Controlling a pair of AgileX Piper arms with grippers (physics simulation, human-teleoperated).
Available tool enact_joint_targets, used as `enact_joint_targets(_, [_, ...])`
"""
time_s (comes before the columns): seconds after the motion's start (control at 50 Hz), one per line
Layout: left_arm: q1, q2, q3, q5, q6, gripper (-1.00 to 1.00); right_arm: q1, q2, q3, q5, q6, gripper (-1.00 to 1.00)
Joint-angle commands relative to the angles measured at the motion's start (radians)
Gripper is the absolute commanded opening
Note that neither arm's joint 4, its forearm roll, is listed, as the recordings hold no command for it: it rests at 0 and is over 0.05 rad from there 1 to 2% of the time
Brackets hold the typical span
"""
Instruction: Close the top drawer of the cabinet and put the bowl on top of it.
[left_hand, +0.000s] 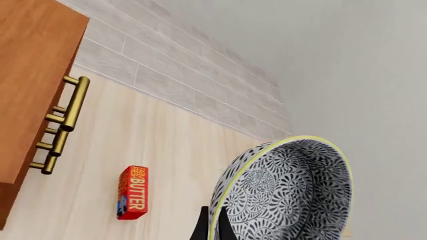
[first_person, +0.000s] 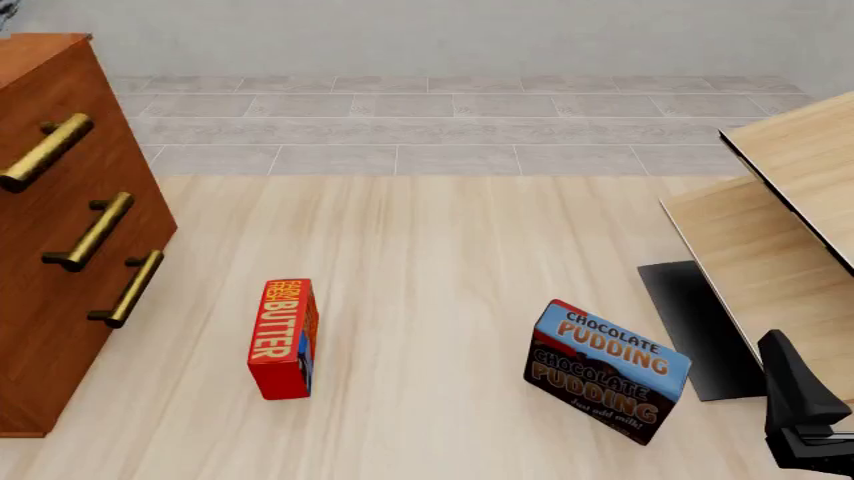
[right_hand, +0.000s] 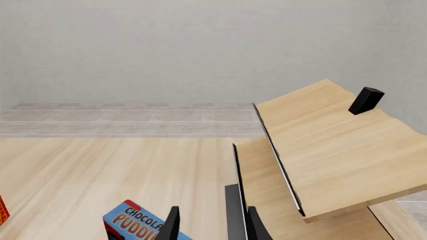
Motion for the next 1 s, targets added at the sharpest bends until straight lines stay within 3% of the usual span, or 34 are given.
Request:
enact_joint_targets(0.02, [0.070, 0.022, -0.059, 0.005, -0.010, -1.00, 0.000, -0.001, 0.001, -0.001, 0.000, 1.00])
enact_joint_targets(0.14, [0.108, 0.039, -0.068, -0.007, -0.016, -1.00, 0.000, -0.001, 0.001, -0.001, 0.000, 1.00])
enact_joint_targets(0.34, [0.172, 0.036, 0.034, -0.082, -0.051, -1.00, 0.000, 0.000, 0.001, -0.001, 0.000, 1.00])
enact_joint_targets(1.0, [0.395, 0.103, 0.189, -0.281, -0.087, -1.00, 0.000, 0.000, 0.001, -0.001, 0.000, 1.00])
